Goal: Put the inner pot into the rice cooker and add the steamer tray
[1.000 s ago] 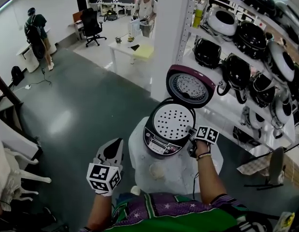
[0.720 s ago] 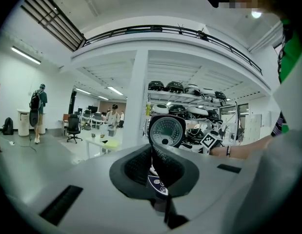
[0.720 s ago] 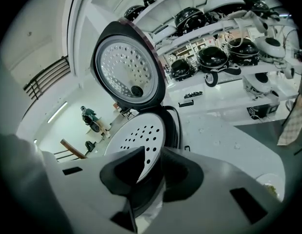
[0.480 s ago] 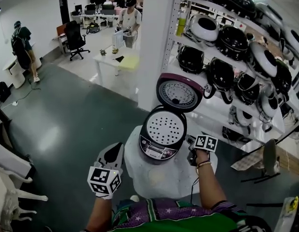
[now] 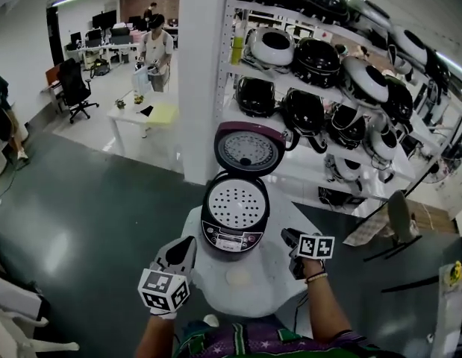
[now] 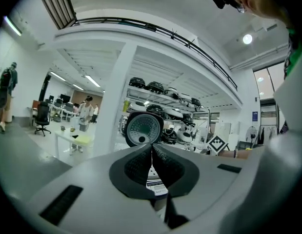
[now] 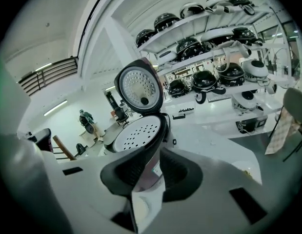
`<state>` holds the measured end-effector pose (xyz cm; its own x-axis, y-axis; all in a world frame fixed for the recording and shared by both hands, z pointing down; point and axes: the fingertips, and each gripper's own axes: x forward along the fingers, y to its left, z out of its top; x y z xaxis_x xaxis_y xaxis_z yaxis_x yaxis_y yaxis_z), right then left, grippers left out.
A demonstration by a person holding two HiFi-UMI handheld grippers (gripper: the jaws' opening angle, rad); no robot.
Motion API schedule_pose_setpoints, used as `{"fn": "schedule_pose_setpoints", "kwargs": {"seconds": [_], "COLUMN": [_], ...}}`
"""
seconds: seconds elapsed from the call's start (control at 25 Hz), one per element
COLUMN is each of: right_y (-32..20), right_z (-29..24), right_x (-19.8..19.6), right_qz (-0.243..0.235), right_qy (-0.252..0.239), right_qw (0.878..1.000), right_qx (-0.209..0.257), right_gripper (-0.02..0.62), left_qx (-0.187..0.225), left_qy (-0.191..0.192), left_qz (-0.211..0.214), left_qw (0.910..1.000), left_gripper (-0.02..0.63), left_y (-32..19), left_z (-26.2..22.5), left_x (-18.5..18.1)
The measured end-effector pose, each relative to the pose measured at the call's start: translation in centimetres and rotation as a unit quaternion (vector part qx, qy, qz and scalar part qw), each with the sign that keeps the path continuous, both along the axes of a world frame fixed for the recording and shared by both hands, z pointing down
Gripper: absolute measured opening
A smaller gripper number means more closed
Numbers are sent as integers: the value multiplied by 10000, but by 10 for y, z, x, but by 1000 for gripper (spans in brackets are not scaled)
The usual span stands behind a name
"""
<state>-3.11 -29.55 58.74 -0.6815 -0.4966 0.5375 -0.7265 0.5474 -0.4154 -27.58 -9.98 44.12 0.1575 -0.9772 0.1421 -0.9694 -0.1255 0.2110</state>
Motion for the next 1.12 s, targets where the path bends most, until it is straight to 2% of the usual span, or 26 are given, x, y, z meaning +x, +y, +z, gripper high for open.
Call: {"fn": "schedule_pose_setpoints", "kwargs": {"seconds": [0.16, 0.36, 0.68, 0.84, 0.96, 1.12], "right_y": [36, 61, 113, 152, 183, 229], "right_z": [-16, -57, -123, -153, -168, -186], "right_x": [21, 44, 90, 135, 172, 212], "right_qz": [-78, -62, -7, 135, 214, 361], "right_qy": [110, 136, -404, -743, -771, -812], "right_qw": [9988, 9933, 9834, 9741, 9662, 9584], "right_qx": [472, 1147, 1771, 2131, 2451, 2713], "right_gripper": [87, 78, 60, 32, 26, 17], "left_qx": [-51, 78, 248, 299, 449, 642], "left_qy": [-6, -53, -113, 96, -10, -88], "left_qz": [491, 652, 523, 359, 206, 241], "left_qw": [9988, 9978, 9983, 9989, 9988, 9976], "left_gripper": [23, 23, 23, 23, 23, 23], "left_y": [-2, 4, 39, 61, 79, 113], "left_z": [7, 0, -24, -32, -43, -58], "left_x": [21, 35, 74, 101, 126, 168]}}
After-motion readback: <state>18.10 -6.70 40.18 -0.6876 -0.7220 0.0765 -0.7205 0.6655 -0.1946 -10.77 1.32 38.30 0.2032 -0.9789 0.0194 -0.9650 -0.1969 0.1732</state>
